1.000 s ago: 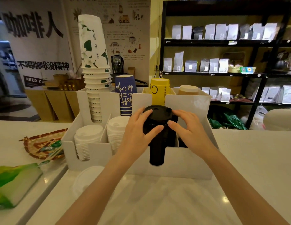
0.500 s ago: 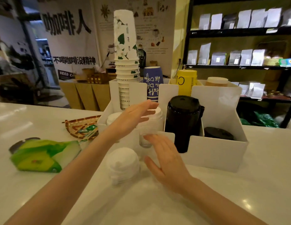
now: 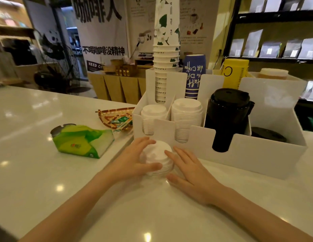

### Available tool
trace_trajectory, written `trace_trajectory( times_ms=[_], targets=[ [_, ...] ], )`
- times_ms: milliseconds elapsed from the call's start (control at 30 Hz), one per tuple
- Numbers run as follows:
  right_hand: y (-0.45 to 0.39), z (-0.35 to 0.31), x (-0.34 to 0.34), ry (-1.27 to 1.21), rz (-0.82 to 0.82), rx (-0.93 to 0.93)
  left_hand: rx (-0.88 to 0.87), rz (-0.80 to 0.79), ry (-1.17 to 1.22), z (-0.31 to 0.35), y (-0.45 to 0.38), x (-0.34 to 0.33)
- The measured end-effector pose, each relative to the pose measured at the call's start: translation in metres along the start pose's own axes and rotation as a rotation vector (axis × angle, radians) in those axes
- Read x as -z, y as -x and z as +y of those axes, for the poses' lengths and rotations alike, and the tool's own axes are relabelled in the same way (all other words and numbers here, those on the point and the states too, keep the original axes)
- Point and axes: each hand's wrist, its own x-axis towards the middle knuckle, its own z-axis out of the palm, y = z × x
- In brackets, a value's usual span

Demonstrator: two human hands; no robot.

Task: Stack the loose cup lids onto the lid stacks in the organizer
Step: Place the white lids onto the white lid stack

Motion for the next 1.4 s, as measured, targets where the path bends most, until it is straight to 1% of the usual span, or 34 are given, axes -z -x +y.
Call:
trace_trajectory(
  times_ms=[67,133,267,433,500,567,633,800,933,1033,1133,1200,1300,1400],
  targets=[
    [-0.002,0.001,-0.001,-0.059,-0.009,-0.019,0.01,-0.056,-0.059,-0.005,0.003,-0.006],
    [-0.005,0.003,-0.004,-0.111,0.011,-0.027,-0.015,-0.067,-0.042,-0.008,0.003,-0.009],
    [-0.014,0.006,-0.006,-0.22,0.056,-0.039,-0.038,-0.035,0.0,-0.014,0.001,-0.012],
    [-0.021,0.007,-0.002,-0.248,0.021,-0.069,-0.048,0.033,0.043,-0.016,0.0,-0.01],
    [-0.023,0.006,0.0,-0.329,0.031,-0.09,-0.021,0.05,0.083,-0.014,-0.002,-0.005],
    [-0.026,0.004,0.003,-0.401,0.049,-0.103,0.016,0.046,0.106,-0.012,-0.004,0.002],
    [-0.031,0.002,0.009,-0.353,0.067,-0.065,0.025,0.045,0.127,-0.01,-0.005,0.012],
    [-0.045,-0.011,0.044,-0.389,0.15,0.002,-0.013,0.051,0.208,0.008,-0.014,0.055],
    [-0.061,-0.022,0.082,-0.407,0.211,0.034,-0.075,0.114,0.225,0.023,-0.031,0.089],
    [-0.08,-0.024,0.104,-0.368,0.259,0.056,-0.111,0.234,0.234,0.031,-0.05,0.101],
    [-0.103,-0.018,0.119,-0.27,0.291,0.056,-0.102,0.324,0.253,0.033,-0.069,0.106],
    [-0.118,-0.01,0.125,-0.179,0.259,0.034,-0.088,0.361,0.257,0.031,-0.079,0.103],
    [-0.134,0.002,0.127,-0.062,0.173,-0.028,-0.069,0.413,0.186,0.027,-0.089,0.093],
    [-0.144,0.014,0.125,0.026,0.108,-0.089,-0.025,0.42,0.11,0.021,-0.1,0.082]
  ],
)
